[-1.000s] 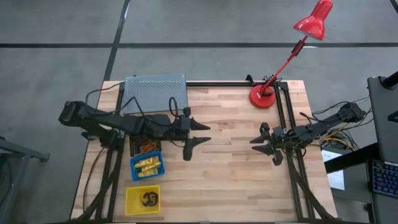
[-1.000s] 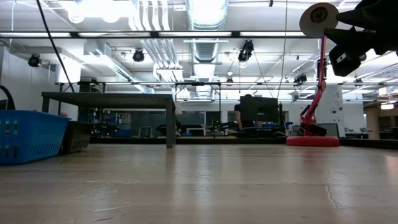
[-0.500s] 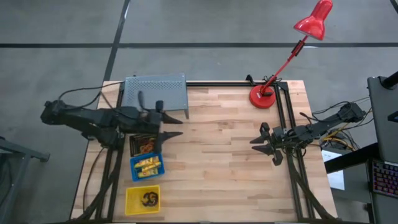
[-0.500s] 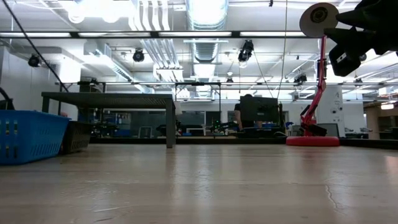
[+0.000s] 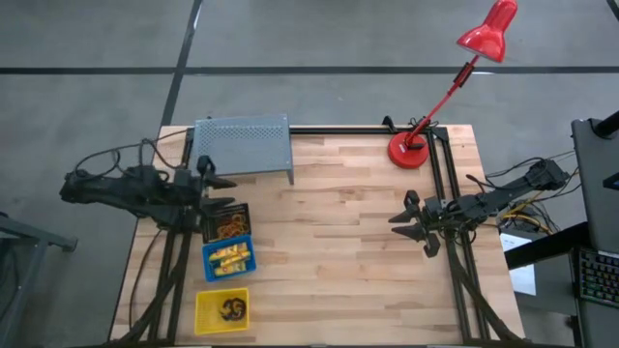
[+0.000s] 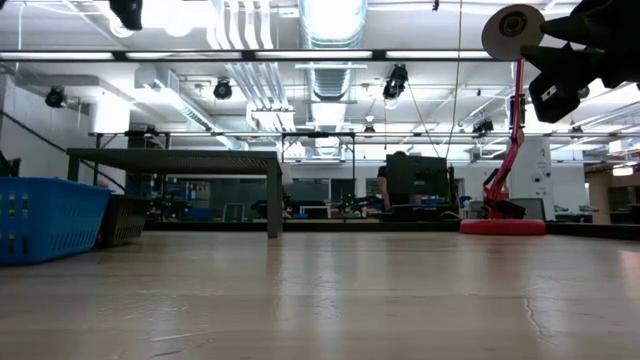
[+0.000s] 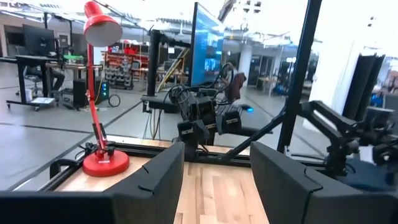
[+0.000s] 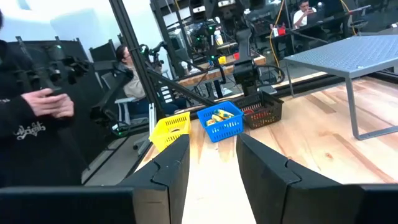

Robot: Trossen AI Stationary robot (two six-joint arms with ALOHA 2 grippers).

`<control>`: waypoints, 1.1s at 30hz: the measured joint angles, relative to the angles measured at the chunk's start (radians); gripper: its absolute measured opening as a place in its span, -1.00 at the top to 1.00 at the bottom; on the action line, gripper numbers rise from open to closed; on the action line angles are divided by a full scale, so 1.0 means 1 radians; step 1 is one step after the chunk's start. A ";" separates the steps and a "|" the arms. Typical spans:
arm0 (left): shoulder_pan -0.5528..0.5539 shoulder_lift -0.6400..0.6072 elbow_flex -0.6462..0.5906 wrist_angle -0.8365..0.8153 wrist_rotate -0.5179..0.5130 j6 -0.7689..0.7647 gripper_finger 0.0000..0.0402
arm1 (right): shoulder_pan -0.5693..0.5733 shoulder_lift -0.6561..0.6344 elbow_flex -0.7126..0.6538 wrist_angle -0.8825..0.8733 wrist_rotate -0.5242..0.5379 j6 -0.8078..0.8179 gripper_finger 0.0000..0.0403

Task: Pick & Place Office Desk Supplies
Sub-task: Put the black bin with rubber bands on the shelf

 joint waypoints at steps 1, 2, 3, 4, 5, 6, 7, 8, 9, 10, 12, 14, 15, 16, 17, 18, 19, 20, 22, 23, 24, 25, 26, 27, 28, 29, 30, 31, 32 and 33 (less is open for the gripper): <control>0.000 -0.040 -0.024 -0.007 0.000 -0.008 0.06 | 0.000 0.000 0.000 0.000 0.000 0.000 0.36; 0.000 -0.080 -0.050 -0.009 0.000 -0.016 0.06 | 0.000 0.000 0.000 0.000 0.000 0.000 0.36; 0.000 -0.122 -0.078 -0.009 -0.001 -0.018 0.06 | 0.000 0.000 0.000 0.000 0.000 0.000 0.37; 0.000 -0.164 -0.106 -0.010 -0.001 -0.018 0.06 | 0.000 0.000 0.000 0.000 0.000 0.000 0.38; 0.000 -0.205 -0.130 -0.011 -0.003 -0.019 0.06 | 0.000 0.000 0.000 0.000 0.000 0.000 0.38; 0.000 -0.246 -0.152 -0.007 -0.003 -0.021 0.06 | 0.000 0.000 0.000 0.000 0.000 0.000 0.39; 0.000 -0.288 -0.173 -0.004 -0.003 -0.021 0.06 | 0.000 0.000 0.000 0.000 0.000 0.000 0.40; 0.000 -0.328 -0.191 -0.004 -0.004 -0.021 0.06 | 0.000 -0.001 0.000 0.000 0.000 0.000 0.40; 0.000 -0.368 -0.207 -0.004 -0.004 -0.021 0.06 | 0.000 0.000 0.000 0.000 0.000 0.000 0.41; 0.000 -0.397 -0.223 -0.002 -0.004 -0.021 0.06 | 0.000 0.000 0.000 0.000 0.000 0.000 0.41; 0.000 -0.394 -0.230 0.010 -0.012 -0.022 0.06 | 0.000 -0.001 0.000 0.002 0.000 0.000 0.42; 0.000 -0.379 -0.221 -0.020 -0.022 -0.035 0.06 | 0.000 0.001 0.000 0.002 0.000 0.000 0.42; 0.000 -0.370 -0.216 -0.021 -0.032 -0.035 0.06 | -0.001 0.002 0.000 0.001 0.000 0.000 0.42; 0.000 -0.370 -0.215 -0.045 -0.035 -0.035 0.06 | -0.001 0.003 0.000 -0.001 -0.001 0.000 0.42; 0.000 -0.369 -0.211 -0.080 -0.037 -0.037 0.06 | 0.000 0.007 0.000 0.000 -0.001 0.000 0.41; 0.000 -0.365 -0.204 -0.113 -0.041 -0.053 0.06 | 0.000 0.012 0.000 0.000 -0.001 0.000 0.41; 0.000 -0.362 -0.197 -0.133 -0.060 -0.073 0.06 | -0.001 0.015 0.000 0.000 -0.001 0.000 0.40; 0.000 -0.361 -0.186 -0.160 -0.086 -0.099 0.06 | 0.000 0.017 0.000 0.000 -0.001 0.000 0.39; 0.000 -0.361 -0.159 -0.243 -0.140 -0.165 0.06 | 0.000 0.018 0.000 0.000 -0.001 0.000 0.38; 0.000 -0.357 -0.142 -0.297 -0.167 -0.198 0.06 | 0.000 0.018 0.000 0.000 -0.001 0.000 0.38; 0.000 -0.353 -0.123 -0.354 -0.186 -0.236 0.06 | 0.000 0.018 0.000 0.000 -0.001 0.000 0.37; 0.000 -0.346 -0.104 -0.411 -0.201 -0.275 0.06 | 0.000 0.017 0.000 0.000 -0.001 0.000 0.37; 0.000 -0.333 -0.083 -0.463 -0.216 -0.320 0.06 | 0.000 0.017 0.000 0.000 -0.001 0.000 0.37; 0.000 -0.318 -0.065 -0.508 -0.228 -0.365 0.06 | 0.000 0.017 0.000 0.000 -0.001 0.000 0.36; 0.000 -0.298 -0.048 -0.555 -0.234 -0.407 0.06 | 0.000 0.017 0.000 0.000 -0.001 0.000 0.36; 0.000 -0.273 -0.032 -0.601 -0.240 -0.446 0.06 | 0.000 0.018 0.000 0.000 -0.001 0.000 0.37; 0.000 -0.244 -0.015 -0.644 -0.249 -0.483 0.06 | 0.000 0.018 0.000 0.000 -0.001 0.000 0.37; 0.000 -0.213 0.000 -0.686 -0.256 -0.521 0.06 | 0.000 0.018 0.000 0.000 -0.001 0.000 0.38; 0.000 -0.179 0.015 -0.730 -0.265 -0.555 0.06 | 0.000 0.018 0.000 0.000 -0.001 0.000 0.39; 0.000 -0.139 0.030 -0.775 -0.272 -0.589 0.06 | 0.000 0.018 0.000 0.000 -0.001 0.000 0.39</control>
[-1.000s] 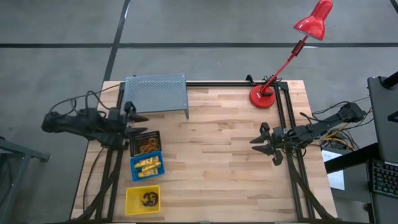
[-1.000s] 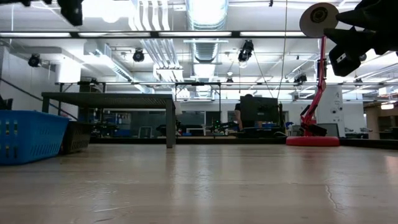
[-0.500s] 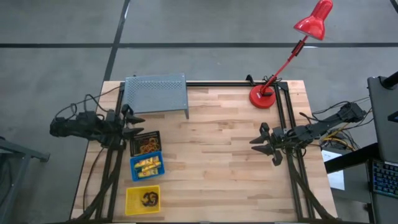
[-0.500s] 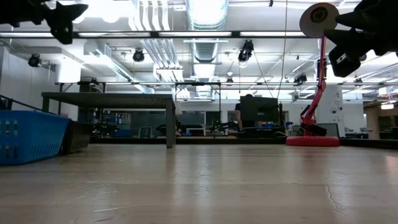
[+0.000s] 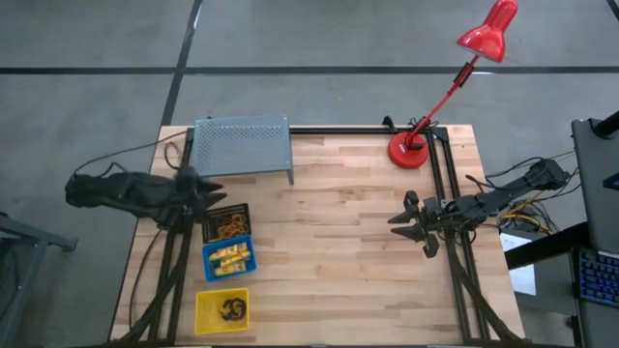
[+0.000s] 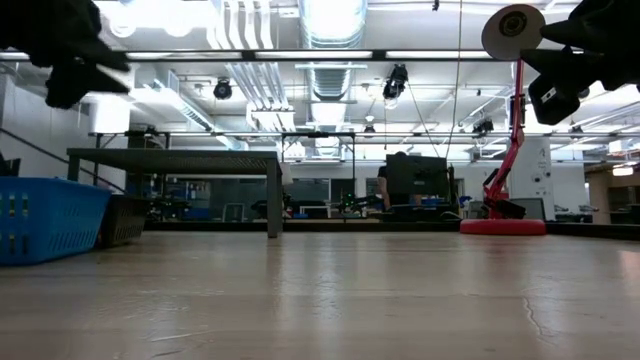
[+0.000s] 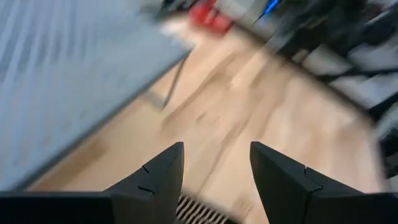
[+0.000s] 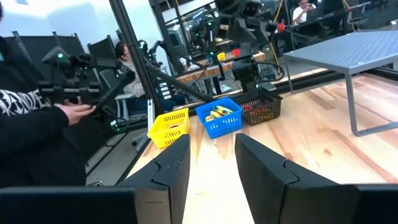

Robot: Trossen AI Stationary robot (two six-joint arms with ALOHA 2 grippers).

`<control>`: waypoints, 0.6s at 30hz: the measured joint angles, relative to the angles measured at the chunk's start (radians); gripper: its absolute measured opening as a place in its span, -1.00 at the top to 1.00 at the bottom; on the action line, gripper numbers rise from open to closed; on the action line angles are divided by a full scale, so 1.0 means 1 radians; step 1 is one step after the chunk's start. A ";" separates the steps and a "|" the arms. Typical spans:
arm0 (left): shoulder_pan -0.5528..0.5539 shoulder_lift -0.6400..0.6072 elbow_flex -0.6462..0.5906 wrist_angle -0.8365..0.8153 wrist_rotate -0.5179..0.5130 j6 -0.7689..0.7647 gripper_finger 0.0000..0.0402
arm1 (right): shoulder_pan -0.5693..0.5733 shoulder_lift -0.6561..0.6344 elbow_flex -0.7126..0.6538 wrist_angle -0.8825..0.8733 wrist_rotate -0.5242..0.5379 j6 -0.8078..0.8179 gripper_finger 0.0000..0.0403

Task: Pick & Place Office Desk Supplies
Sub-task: Put the black bin with rubber bands on the shelf

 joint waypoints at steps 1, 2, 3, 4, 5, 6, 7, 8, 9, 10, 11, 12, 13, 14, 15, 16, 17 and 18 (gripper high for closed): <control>0.000 0.040 0.014 -0.044 -0.003 -0.035 0.06 | 0.000 0.000 0.000 0.000 0.000 0.000 0.40; 0.001 0.080 0.028 -0.091 -0.003 -0.071 0.06 | 0.000 0.000 0.000 0.000 0.000 0.000 0.41; 0.001 0.120 0.043 -0.138 -0.002 -0.109 0.06 | 0.000 0.000 0.000 0.000 0.000 0.000 0.41; 0.002 0.160 0.059 -0.179 0.006 -0.142 0.06 | 0.000 0.000 0.000 0.000 0.000 0.000 0.42; 0.002 0.200 0.074 -0.214 0.026 -0.167 0.06 | 0.000 0.000 0.000 0.000 0.000 0.000 0.42; 0.004 0.240 0.089 -0.244 0.052 -0.177 0.06 | 0.000 0.000 0.000 0.000 0.000 0.000 0.42; 0.006 0.280 0.103 -0.269 0.081 -0.178 0.06 | 0.000 0.000 0.000 0.000 0.000 0.000 0.42; 0.009 0.317 0.115 -0.285 0.110 -0.176 0.06 | 0.000 0.000 0.000 0.000 0.000 0.000 0.42; 0.012 0.352 0.125 -0.305 0.133 -0.174 0.06 | 0.000 0.000 0.000 0.000 0.000 0.000 0.42; 0.016 0.385 0.130 -0.324 0.144 -0.169 0.06 | 0.000 0.000 0.000 0.000 0.000 0.000 0.41; 0.022 0.416 0.133 -0.338 0.155 -0.159 0.06 | 0.000 0.000 0.000 0.000 0.000 0.000 0.41; 0.029 0.445 0.135 -0.341 0.157 -0.141 0.06 | 0.000 0.000 0.000 0.000 0.000 0.000 0.40; 0.039 0.472 0.136 -0.341 0.157 -0.123 0.06 | 0.000 0.000 0.000 0.000 0.000 0.000 0.39; 0.052 0.496 0.136 -0.346 0.158 -0.105 0.06 | 0.000 0.000 0.000 0.000 0.000 0.000 0.39; 0.071 0.518 0.136 -0.348 0.158 -0.092 0.06 | 0.000 0.000 0.000 0.000 0.000 0.000 0.38; 0.092 0.537 0.136 -0.348 0.161 -0.081 0.06 | 0.000 0.000 0.000 0.000 0.000 0.000 0.38; 0.118 0.553 0.136 -0.347 0.179 -0.063 0.06 | 0.000 0.000 0.000 0.000 0.000 0.000 0.37; 0.149 0.566 0.136 -0.347 0.205 -0.040 0.06 | 0.000 0.000 0.000 0.000 0.000 0.000 0.37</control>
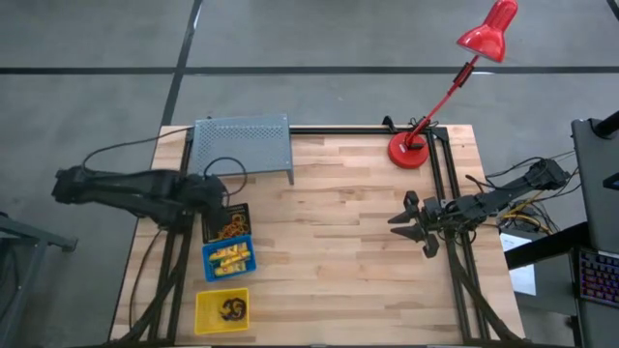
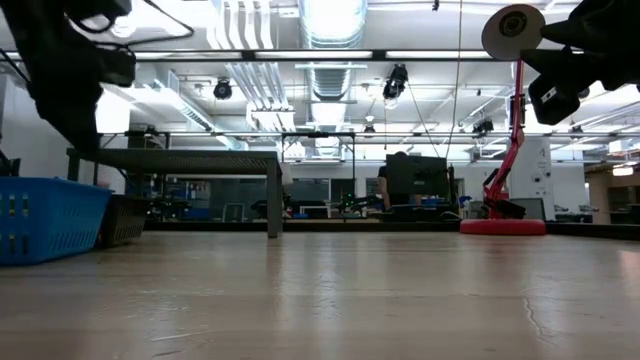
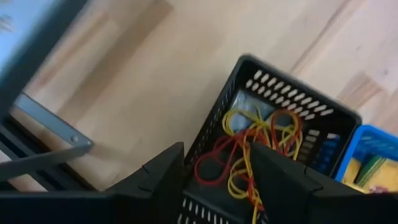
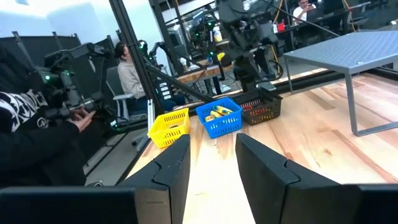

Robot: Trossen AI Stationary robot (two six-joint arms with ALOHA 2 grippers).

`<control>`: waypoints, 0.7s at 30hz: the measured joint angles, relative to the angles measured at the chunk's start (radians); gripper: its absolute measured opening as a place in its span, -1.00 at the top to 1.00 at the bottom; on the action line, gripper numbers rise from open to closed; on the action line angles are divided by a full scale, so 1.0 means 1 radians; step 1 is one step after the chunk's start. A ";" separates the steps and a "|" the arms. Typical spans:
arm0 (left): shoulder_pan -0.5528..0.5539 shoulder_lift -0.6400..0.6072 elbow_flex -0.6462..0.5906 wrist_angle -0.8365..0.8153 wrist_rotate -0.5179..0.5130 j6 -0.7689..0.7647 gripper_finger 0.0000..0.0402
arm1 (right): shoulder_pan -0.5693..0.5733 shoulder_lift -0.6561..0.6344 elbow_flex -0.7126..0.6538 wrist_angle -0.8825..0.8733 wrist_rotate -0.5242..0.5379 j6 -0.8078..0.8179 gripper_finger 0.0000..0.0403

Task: Pick & Place Office Desk Supplies
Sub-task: Put the black bin with rubber bands on the shelf

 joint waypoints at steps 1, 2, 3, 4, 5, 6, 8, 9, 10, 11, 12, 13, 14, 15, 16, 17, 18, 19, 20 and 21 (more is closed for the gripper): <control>0.034 0.013 0.000 0.003 0.031 0.031 0.06 | 0.000 0.000 0.000 0.000 0.000 0.000 0.37; 0.072 0.026 0.000 0.007 0.065 0.069 0.06 | 0.000 0.000 0.000 0.000 0.000 0.000 0.37; 0.112 0.038 0.000 0.010 0.096 0.105 0.06 | 0.000 0.000 0.000 0.000 0.000 0.000 0.37; 0.153 0.051 0.000 0.015 0.126 0.143 0.06 | 0.000 0.000 0.000 0.000 0.000 0.000 0.37; 0.194 0.061 0.000 0.020 0.157 0.182 0.06 | 0.000 0.000 0.000 0.000 0.000 0.000 0.37; 0.233 0.073 0.000 0.026 0.186 0.217 0.06 | 0.000 0.000 0.000 0.000 0.000 0.000 0.38; 0.301 0.098 0.000 0.043 0.242 0.262 0.06 | 0.000 0.000 0.000 0.000 0.000 0.000 0.39; 0.329 0.110 0.000 0.051 0.266 0.281 0.06 | 0.000 0.000 0.000 0.000 0.000 0.000 0.40; 0.353 0.123 0.000 0.056 0.285 0.299 0.06 | 0.000 0.000 0.000 0.000 0.000 0.000 0.40; 0.371 0.137 0.000 0.061 0.299 0.318 0.06 | 0.000 0.000 0.000 0.000 0.000 0.000 0.41; 0.383 0.154 0.000 0.063 0.310 0.337 0.06 | 0.000 0.000 0.000 0.000 0.000 0.000 0.41; 0.390 0.173 0.000 0.064 0.315 0.355 0.06 | 0.000 0.000 0.000 0.000 0.000 0.000 0.42; 0.393 0.192 0.000 0.064 0.318 0.367 0.06 | 0.000 0.000 0.000 0.000 0.000 0.000 0.42; 0.393 0.212 0.000 0.065 0.318 0.373 0.06 | 0.000 0.000 0.000 0.000 0.000 0.000 0.42; 0.392 0.235 0.000 0.064 0.314 0.374 0.06 | 0.000 0.000 0.000 0.000 0.000 0.000 0.42; 0.392 0.255 0.002 0.062 0.305 0.373 0.06 | 0.000 0.000 0.000 0.000 0.000 0.000 0.42; 0.392 0.275 0.004 0.060 0.297 0.373 0.06 | 0.000 0.000 0.000 0.000 0.000 0.000 0.42; 0.392 0.294 0.005 0.059 0.289 0.372 0.06 | 0.000 0.000 0.000 0.000 0.000 0.000 0.41; 0.392 0.312 0.006 0.060 0.276 0.371 0.06 | 0.000 0.000 0.000 0.000 0.000 0.000 0.40; 0.392 0.327 0.006 0.064 0.259 0.369 0.06 | 0.000 0.000 0.000 0.000 0.000 0.000 0.40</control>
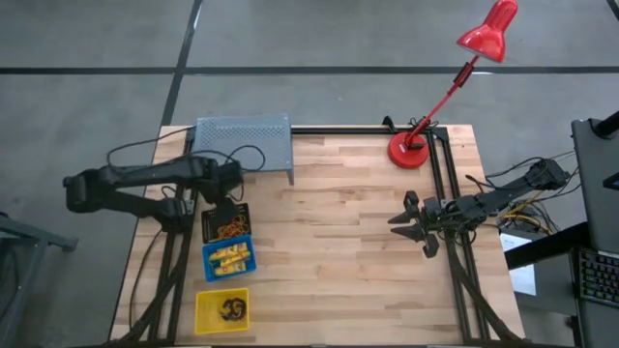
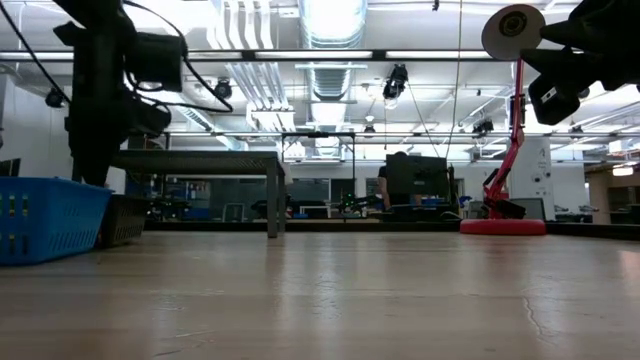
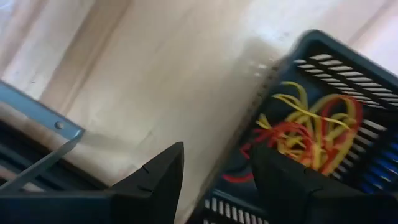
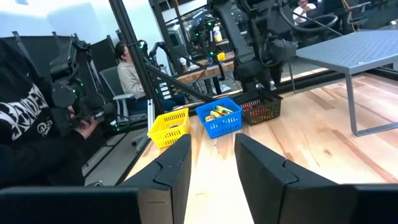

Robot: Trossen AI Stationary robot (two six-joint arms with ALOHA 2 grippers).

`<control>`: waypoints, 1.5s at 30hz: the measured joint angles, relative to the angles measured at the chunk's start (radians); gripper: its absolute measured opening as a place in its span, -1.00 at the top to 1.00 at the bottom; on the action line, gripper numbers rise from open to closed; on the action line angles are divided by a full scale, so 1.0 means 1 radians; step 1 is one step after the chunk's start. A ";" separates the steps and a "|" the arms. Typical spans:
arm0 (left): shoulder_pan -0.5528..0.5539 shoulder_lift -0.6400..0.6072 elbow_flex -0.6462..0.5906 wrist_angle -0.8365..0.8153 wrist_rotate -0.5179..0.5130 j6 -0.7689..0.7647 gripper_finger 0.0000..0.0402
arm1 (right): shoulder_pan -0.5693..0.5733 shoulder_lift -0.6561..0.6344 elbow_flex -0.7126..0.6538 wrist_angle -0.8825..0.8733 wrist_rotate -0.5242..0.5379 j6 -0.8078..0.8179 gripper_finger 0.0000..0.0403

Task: Pick & Place Office Desk Supplies
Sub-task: Put the black bin with rubber bands on the shelf

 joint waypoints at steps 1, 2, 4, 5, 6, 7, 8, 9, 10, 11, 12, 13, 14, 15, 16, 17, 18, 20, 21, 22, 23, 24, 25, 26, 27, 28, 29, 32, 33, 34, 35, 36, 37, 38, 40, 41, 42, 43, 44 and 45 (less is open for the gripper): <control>0.000 0.012 0.000 0.002 -0.015 -0.008 0.06 | 0.000 0.000 0.000 0.000 0.000 0.000 0.39; 0.000 0.022 0.002 0.004 -0.027 -0.015 0.06 | 0.000 0.000 0.000 0.000 0.000 0.000 0.39; 0.000 0.032 0.000 0.013 -0.046 -0.032 0.06 | 0.000 0.000 0.000 0.000 0.000 0.000 0.38; 0.000 0.034 0.000 0.015 -0.049 -0.035 0.06 | 0.000 0.000 0.000 0.000 0.000 0.000 0.37; 0.000 0.034 0.000 0.016 -0.050 -0.035 0.06 | 0.000 0.000 0.000 0.000 0.000 0.000 0.37; -0.001 0.034 0.000 0.017 -0.050 -0.035 0.06 | 0.000 0.000 0.000 0.000 0.000 0.000 0.37; -0.002 0.034 0.000 0.017 -0.050 -0.036 0.06 | 0.000 0.000 0.000 0.000 0.000 0.000 0.36; -0.005 0.034 0.000 0.017 -0.049 -0.038 0.06 | 0.000 0.000 0.000 0.000 0.000 0.000 0.36; -0.010 0.034 0.000 0.017 -0.047 -0.038 0.06 | 0.000 0.000 0.000 0.000 0.000 0.000 0.37; -0.017 0.034 0.000 0.015 -0.047 -0.038 0.06 | 0.000 0.000 0.000 0.000 0.000 0.000 0.37; -0.025 0.034 0.000 0.013 -0.047 -0.038 0.06 | 0.000 0.000 0.000 0.000 0.000 0.000 0.38; -0.035 0.035 0.005 0.005 -0.042 -0.037 0.06 | 0.000 0.000 0.000 0.000 0.000 0.000 0.38; -0.046 0.036 0.012 -0.007 -0.036 -0.037 0.06 | 0.000 0.000 0.000 0.000 0.000 0.000 0.39; -0.057 0.034 0.021 -0.019 -0.027 -0.036 0.06 | 0.000 0.000 0.000 0.000 0.000 0.000 0.40; -0.066 0.030 0.028 -0.027 -0.018 -0.036 0.06 | 0.000 0.000 0.000 0.000 0.000 0.000 0.40; -0.075 0.023 0.035 -0.029 -0.008 -0.036 0.06 | 0.000 0.000 0.000 0.000 0.000 0.000 0.41; -0.081 0.015 0.041 -0.026 0.002 -0.034 0.06 | 0.000 0.000 0.000 0.000 0.000 0.000 0.41; -0.088 -0.006 0.046 -0.021 -0.005 -0.033 0.06 | 0.000 0.000 0.000 0.000 0.000 0.000 0.42; -0.088 -0.015 0.044 -0.020 -0.012 -0.034 0.06 | 0.000 0.000 0.000 0.000 0.000 0.000 0.42; -0.088 -0.023 0.042 -0.016 -0.019 -0.035 0.06 | 0.000 0.000 0.000 0.000 0.000 0.000 0.42; -0.088 -0.027 0.039 -0.016 -0.020 -0.038 0.06 | 0.000 0.000 0.000 0.000 0.000 0.000 0.42; -0.090 -0.029 0.037 -0.019 -0.020 -0.043 0.06 | 0.000 0.000 0.000 0.000 0.000 0.000 0.42; -0.090 -0.029 0.036 -0.019 -0.020 -0.050 0.06 | 0.000 0.000 0.000 0.000 0.000 0.000 0.41; -0.091 -0.029 0.034 -0.018 -0.017 -0.055 0.06 | 0.000 0.000 0.000 0.000 0.000 0.000 0.40; -0.093 -0.028 0.031 -0.017 -0.012 -0.058 0.06 | 0.000 0.000 0.000 0.000 0.000 0.000 0.40; -0.098 -0.025 0.025 -0.016 -0.006 -0.061 0.06 | 0.000 0.000 0.000 0.000 0.000 0.000 0.39; -0.104 -0.022 0.019 -0.013 0.000 -0.061 0.06 | 0.000 0.000 0.000 0.000 0.000 0.000 0.39; -0.129 -0.014 0.000 0.001 -0.020 -0.072 0.06 | 0.000 0.000 0.000 0.000 0.000 0.000 0.37; -0.135 -0.014 -0.005 0.010 -0.029 -0.081 0.06 | 0.000 0.000 0.000 0.000 0.000 0.000 0.37; -0.141 -0.010 -0.011 0.019 -0.041 -0.089 0.06 | 0.000 0.000 0.000 0.000 0.000 0.000 0.36; -0.146 -0.008 -0.016 0.024 -0.053 -0.093 0.06 | 0.000 0.000 0.000 0.000 0.000 0.000 0.36; -0.150 -0.008 -0.020 0.026 -0.062 -0.095 0.06 | 0.000 0.000 0.000 0.000 0.000 0.000 0.35; -0.153 -0.009 -0.023 0.031 -0.068 -0.098 0.06 | 0.000 0.000 0.000 0.000 0.000 0.000 0.35; -0.154 -0.009 -0.024 0.034 -0.072 -0.105 0.06 | 0.000 0.000 0.000 0.000 0.000 0.000 0.36; -0.154 -0.008 -0.024 0.038 -0.081 -0.112 0.06 | 0.000 0.000 0.000 0.000 0.000 0.000 0.36; -0.154 -0.008 -0.024 0.039 -0.080 -0.116 0.06 | 0.000 0.000 0.000 0.000 0.000 0.000 0.37; -0.154 -0.008 -0.025 0.039 -0.078 -0.118 0.06 | 0.000 0.000 0.000 0.000 0.000 0.000 0.38; -0.156 -0.008 -0.025 0.039 -0.073 -0.119 0.06 | 0.000 0.000 0.000 0.000 0.000 0.000 0.38; -0.159 -0.008 -0.024 0.039 -0.067 -0.125 0.06 | 0.000 0.000 0.000 0.000 0.000 0.000 0.39; -0.163 -0.008 -0.023 0.038 -0.062 -0.129 0.06 | 0.000 0.000 0.000 0.000 0.000 0.000 0.40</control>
